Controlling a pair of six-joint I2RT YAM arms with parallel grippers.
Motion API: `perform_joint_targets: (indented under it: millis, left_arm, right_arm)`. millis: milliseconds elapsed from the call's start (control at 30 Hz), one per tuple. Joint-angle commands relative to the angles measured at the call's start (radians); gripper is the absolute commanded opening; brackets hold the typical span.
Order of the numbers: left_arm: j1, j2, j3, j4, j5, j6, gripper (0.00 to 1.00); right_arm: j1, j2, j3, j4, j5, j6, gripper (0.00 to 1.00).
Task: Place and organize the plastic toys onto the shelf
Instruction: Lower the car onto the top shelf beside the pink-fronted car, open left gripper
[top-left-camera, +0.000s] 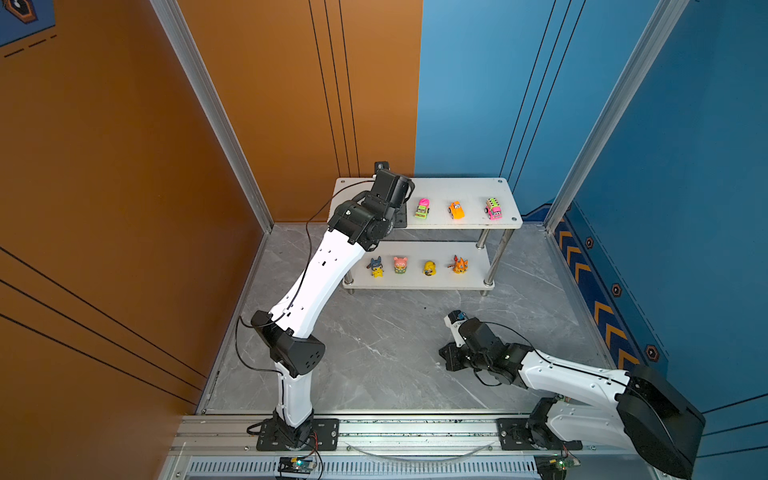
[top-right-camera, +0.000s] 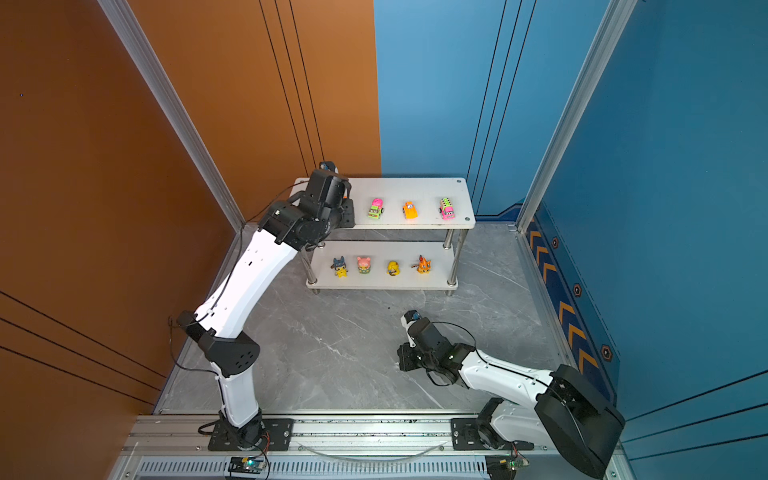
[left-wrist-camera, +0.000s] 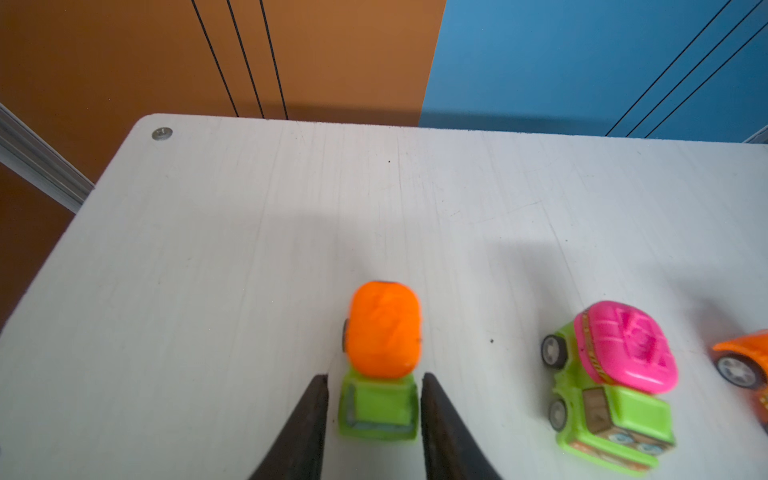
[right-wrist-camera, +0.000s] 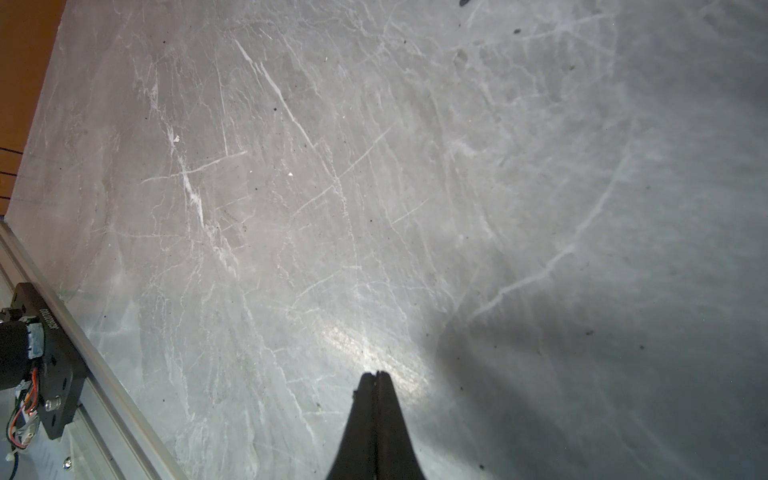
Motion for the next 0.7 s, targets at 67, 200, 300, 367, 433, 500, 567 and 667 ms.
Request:
perform_joint_targets:
  millis: [67, 200, 300, 367, 433, 500, 567, 667]
  left_arm:
    - [0.006, -0.015, -0.01, -0.015, -0.016, -0.011, 0.4]
    - [-0.003, -0.017, 0.008, -0.016, -0.021, -0.008, 0.43]
    - [-0.012, -0.024, 0.015, -0.015, -0.021, -0.006, 0.43]
    - [-0.018, -0.026, 0.021, -0.016, -0.022, -0.002, 0.43]
    - [-0.02, -0.025, 0.031, -0.014, -0.026, 0.004, 0.43]
    - [-0.017, -0.021, 0.036, -0.016, -0.031, 0.009, 0.44]
    - [-0.008, -0.011, 0.041, -0.016, -0.034, 0.014, 0.44]
    - [0.003, 0.007, 0.047, -0.015, -0.036, 0.021, 0.45]
  right_arm:
    - [0.0, -0.032, -0.015, -0.012, 0.013, 0.01, 0.0]
    - [0.001, -0.041, -0.013, -0.023, 0.017, 0.011, 0.0]
    - [0.0, -0.044, -0.008, -0.032, 0.017, 0.01, 0.0]
    - [0.001, -0.048, -0.005, -0.037, 0.017, 0.01, 0.0]
    - [0.002, -0.056, -0.003, -0.043, 0.017, 0.012, 0.0]
    - [0.002, -0.067, -0.006, -0.049, 0.023, 0.013, 0.0]
    - [0.002, -0.081, -0.007, -0.057, 0.031, 0.015, 0.0]
    - [0.001, -0.095, -0.011, -0.065, 0.039, 0.013, 0.0]
